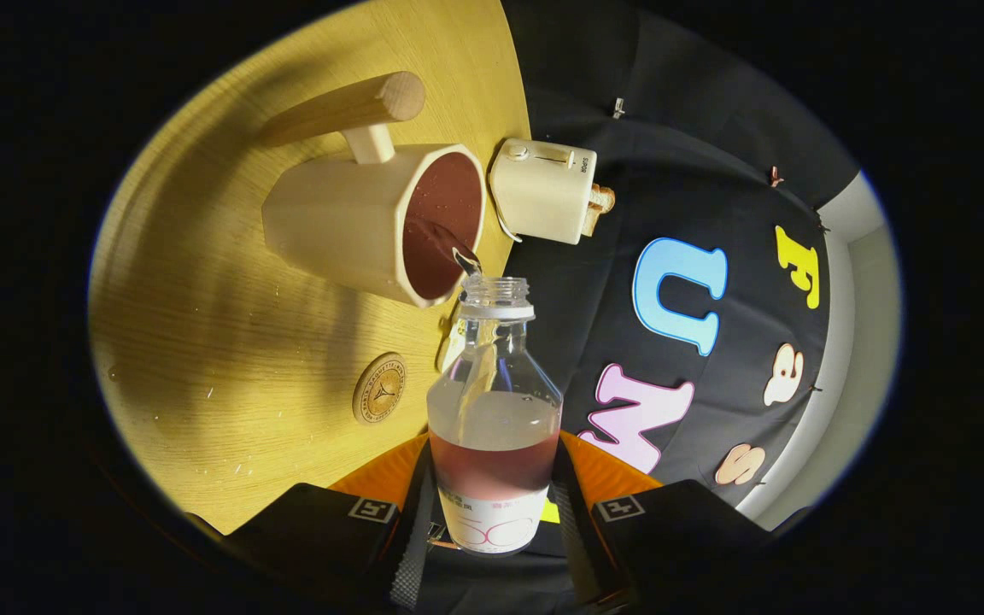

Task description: Take the bottle from table, then pour the juice into the cup, finally place the bottle on the coaster

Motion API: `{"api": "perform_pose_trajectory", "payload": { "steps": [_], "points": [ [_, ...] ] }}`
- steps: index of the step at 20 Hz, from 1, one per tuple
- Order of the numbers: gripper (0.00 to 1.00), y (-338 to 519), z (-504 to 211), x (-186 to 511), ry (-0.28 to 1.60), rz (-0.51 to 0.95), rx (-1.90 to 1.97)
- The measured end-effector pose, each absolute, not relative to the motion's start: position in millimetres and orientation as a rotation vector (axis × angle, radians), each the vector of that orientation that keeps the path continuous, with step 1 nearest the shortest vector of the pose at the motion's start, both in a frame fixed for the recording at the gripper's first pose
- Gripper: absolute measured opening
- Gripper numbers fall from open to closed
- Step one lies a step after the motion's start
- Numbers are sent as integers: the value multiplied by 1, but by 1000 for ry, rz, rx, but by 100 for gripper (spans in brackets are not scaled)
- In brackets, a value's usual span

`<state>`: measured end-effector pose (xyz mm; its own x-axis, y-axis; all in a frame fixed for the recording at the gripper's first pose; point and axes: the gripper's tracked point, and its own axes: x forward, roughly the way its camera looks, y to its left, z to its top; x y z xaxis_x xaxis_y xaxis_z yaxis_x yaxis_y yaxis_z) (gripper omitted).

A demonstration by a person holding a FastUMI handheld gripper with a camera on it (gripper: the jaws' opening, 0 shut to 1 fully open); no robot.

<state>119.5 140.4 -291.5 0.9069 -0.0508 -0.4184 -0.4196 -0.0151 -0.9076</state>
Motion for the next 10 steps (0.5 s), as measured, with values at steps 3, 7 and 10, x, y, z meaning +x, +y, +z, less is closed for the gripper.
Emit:
{"api": "perform_pose_trajectory", "payload": {
  "steps": [3,7,10],
  "points": [
    [69,139,-291,124,368,307,-1583],
    [69,140,-290,125,355,312,-1609],
    [69,141,-290,127,347,318,-1626]
  ]
}}
